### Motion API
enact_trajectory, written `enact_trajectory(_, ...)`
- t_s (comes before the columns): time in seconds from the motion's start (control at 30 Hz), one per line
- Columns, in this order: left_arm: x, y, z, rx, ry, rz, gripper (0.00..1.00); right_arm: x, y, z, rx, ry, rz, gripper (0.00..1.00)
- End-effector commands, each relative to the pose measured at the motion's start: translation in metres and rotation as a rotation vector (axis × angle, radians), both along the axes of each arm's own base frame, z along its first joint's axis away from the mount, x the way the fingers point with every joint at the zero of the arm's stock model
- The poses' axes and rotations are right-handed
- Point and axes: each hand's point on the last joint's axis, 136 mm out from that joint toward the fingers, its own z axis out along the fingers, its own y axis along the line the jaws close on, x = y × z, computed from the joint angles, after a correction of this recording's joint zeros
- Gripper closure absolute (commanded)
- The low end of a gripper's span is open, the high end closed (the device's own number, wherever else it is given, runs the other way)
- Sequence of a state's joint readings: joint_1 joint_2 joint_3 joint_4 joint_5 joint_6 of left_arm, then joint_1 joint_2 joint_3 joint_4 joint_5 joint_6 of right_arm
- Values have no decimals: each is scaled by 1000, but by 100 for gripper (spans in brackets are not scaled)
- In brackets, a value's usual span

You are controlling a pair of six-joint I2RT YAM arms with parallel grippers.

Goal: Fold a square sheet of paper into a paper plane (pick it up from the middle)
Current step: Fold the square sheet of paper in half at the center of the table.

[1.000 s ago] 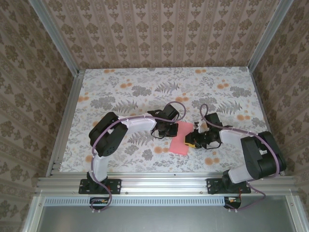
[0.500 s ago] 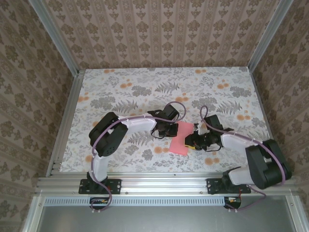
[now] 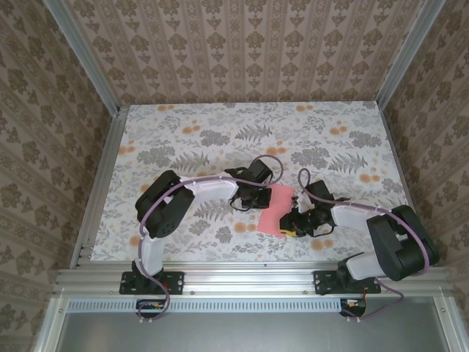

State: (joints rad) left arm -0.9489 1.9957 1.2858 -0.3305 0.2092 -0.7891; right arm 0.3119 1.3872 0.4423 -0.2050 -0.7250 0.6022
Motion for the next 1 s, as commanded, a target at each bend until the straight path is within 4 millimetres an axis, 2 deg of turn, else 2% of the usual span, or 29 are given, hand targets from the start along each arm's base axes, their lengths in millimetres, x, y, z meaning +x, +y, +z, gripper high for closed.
enact_trajectory(0.0, -19, 16, -22, 101, 58, -29, 98, -12, -5, 6, -25, 12, 0, 73)
enact_trajectory(0.07, -19, 16, -21, 100, 56, -28, 98, -12, 1, 16, 28, -12, -9, 73)
enact_trajectory(0.13, -18, 16, -20, 98, 54, -29, 98, -15, 3, 16, 57, -11, -27, 72)
enact_trajectory(0.4, -18, 14, -22, 96, 58, -34, 98, -26, -3, -15, -11, 64, -26, 73)
enact_trajectory(0.53, -19, 14, -22, 99, 58, -34, 98, -24, -3, -13, -28, 62, -22, 74)
enact_trajectory(0.63, -18, 14, -21, 98, 56, -33, 98, -18, -1, 3, -9, 13, -30, 74)
enact_trajectory(0.77, -18, 14, -19, 99, 49, -32, 98, -1, -9, 22, -63, -73, -65, 73)
enact_trajectory(0.83, -16, 16, -16, 100, 38, -24, 98, 8, -19, 25, -118, -103, -98, 70)
enact_trajectory(0.9, -13, 18, -11, 102, 22, -11, 98, 18, -35, 23, -204, -121, -140, 62)
enact_trajectory(0.97, -10, 20, -5, 99, 0, 1, 98, 28, -42, 26, -247, -144, -149, 54)
